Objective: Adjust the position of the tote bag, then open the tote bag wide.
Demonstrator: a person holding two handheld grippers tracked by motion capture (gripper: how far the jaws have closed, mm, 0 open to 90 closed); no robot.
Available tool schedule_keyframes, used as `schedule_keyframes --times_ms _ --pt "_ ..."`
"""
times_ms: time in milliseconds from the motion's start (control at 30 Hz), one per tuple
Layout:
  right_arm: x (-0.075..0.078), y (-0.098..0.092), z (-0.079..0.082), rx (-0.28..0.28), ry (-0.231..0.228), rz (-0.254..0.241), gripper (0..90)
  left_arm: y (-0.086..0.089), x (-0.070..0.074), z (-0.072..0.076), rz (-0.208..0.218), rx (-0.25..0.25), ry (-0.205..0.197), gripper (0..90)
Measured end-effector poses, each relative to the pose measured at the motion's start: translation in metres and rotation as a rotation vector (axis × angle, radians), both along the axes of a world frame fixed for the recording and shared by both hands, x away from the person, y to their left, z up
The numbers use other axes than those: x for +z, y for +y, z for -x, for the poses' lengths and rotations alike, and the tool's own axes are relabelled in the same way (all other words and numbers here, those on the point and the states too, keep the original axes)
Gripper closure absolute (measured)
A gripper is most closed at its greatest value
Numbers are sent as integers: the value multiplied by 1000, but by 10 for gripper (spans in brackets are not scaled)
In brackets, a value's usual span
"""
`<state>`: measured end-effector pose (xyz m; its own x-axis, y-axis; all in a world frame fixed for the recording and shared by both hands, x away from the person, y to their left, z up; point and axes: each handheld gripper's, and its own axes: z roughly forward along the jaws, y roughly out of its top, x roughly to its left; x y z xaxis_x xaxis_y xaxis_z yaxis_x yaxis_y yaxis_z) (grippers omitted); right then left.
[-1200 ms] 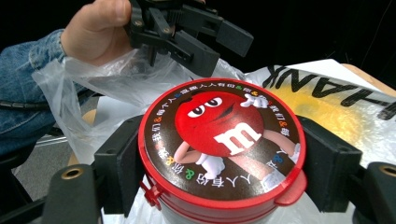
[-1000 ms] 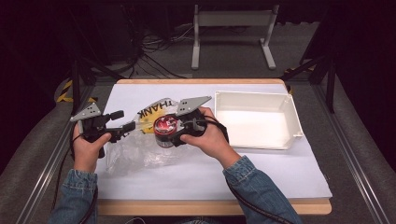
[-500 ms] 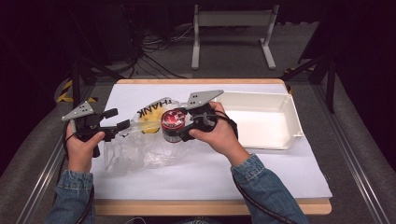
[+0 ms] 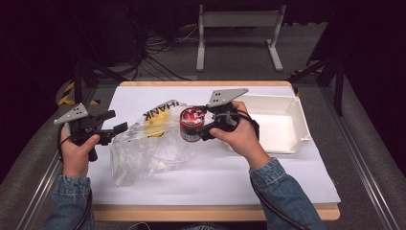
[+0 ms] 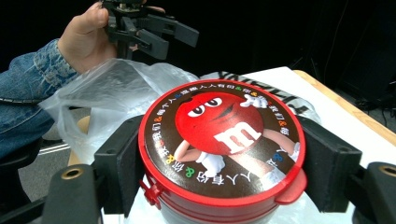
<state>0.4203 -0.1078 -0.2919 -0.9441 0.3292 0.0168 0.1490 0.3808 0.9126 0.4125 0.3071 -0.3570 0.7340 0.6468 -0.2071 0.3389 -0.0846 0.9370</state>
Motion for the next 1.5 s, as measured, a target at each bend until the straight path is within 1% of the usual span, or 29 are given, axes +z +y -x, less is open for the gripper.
schedule_keyframes --times_ms 300,367,467,567,733,967,1000,1100,1333,1500 --pt "6 -26 -2 -27 -5 -13 252 3 0 1 0 1 3 144" --pt "6 -28 -2 -29 -5 -11 252 4 0 1 0 0 3 139" --pt "8 -38 -2 -50 -5 -9 252 7 0 2 -1 1 -2 131" --pt "8 -46 -3 -66 -5 -10 252 10 0 3 3 8 1 130" --pt "10 -56 -4 -91 -12 -14 252 13 1 4 7 14 -4 130" --pt "9 -77 -7 -142 -17 -15 252 16 1 5 7 21 -3 130" --pt "9 -77 -7 -142 -17 -15 252 16 1 5 5 22 -3 130" --pt "8 -86 -9 -170 -16 -17 252 17 1 5 9 23 -5 129" --pt "4 -101 -16 -218 -10 6 252 18 2 6 6 23 -9 130" --pt "0 -108 -23 -242 -12 16 252 19 3 6 14 29 -10 130"
